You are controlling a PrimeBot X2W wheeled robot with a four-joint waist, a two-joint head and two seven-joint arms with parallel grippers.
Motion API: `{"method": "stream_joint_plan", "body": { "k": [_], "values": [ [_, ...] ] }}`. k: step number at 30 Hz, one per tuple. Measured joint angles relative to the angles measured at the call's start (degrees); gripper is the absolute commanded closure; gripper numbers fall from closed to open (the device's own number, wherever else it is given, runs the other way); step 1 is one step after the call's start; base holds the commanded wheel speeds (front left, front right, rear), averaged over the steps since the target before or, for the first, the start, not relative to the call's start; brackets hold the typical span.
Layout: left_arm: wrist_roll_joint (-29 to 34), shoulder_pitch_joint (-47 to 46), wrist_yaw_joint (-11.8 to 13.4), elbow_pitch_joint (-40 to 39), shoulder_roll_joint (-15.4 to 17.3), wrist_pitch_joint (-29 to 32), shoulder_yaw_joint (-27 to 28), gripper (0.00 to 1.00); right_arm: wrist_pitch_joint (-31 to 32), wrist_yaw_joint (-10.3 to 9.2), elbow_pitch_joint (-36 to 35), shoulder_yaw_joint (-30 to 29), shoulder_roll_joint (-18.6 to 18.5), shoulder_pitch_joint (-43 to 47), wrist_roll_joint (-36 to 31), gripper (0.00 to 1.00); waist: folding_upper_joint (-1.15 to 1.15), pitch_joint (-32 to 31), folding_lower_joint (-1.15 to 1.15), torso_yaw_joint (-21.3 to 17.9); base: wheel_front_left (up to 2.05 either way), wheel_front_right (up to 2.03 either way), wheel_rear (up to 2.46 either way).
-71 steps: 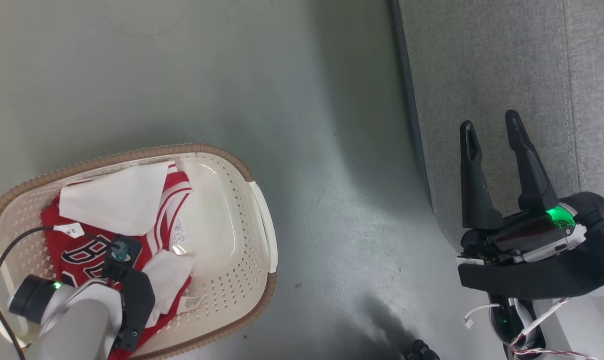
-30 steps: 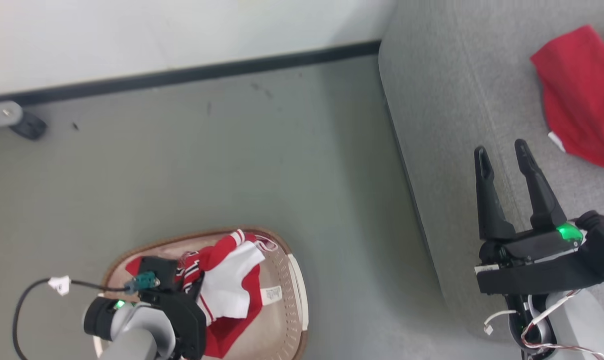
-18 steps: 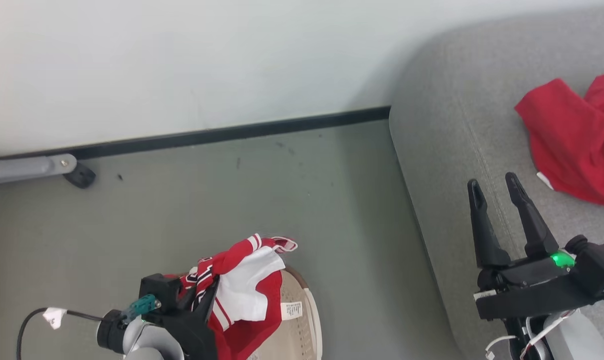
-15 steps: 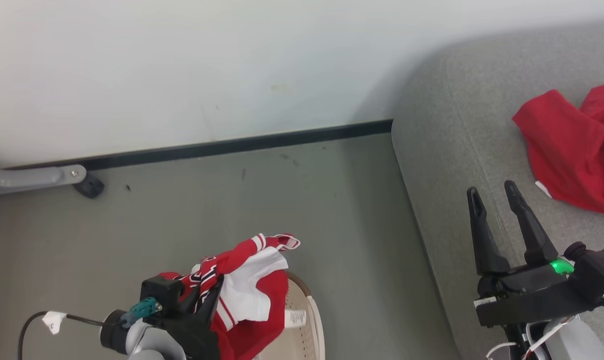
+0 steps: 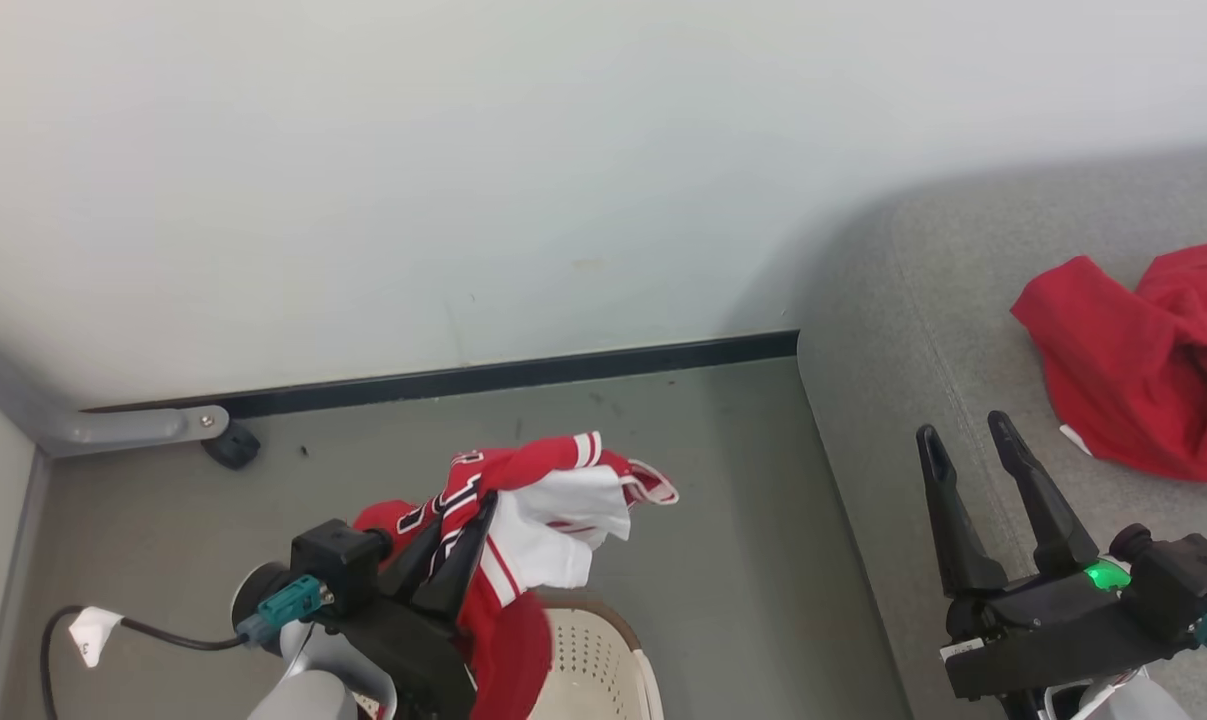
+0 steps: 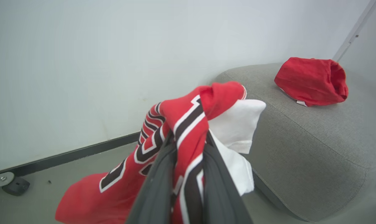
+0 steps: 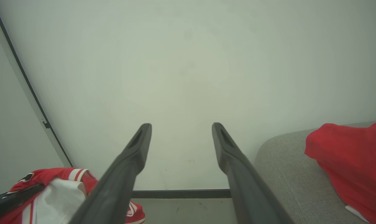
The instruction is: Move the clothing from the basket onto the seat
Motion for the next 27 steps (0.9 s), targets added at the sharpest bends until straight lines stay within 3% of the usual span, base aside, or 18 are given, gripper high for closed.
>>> {"method": "stream_joint_plan", "body": {
  "k": [9, 27],
  "values": [
    [0.07, -0.04, 0.19, -10.02, 2.10, 0.05, 1.07, 1.00, 0.00, 0.42, -0.45, 1.40, -0.41, 1.54, 0.45, 0.00, 0.00, -2.40, 0.00, 0.29, 0.00, 0.00, 0.00],
    [0.18, -1.44, 3.69, -22.58, 3.60, 6.05, 1.33, 1.00, 0.53, 0.47, -0.18, 4.92, -1.98, 2.01, 0.51, 0.00, 0.00, -2.89, 0.01, 0.44, 0.00, 0.00, 0.00]
  ]
}}
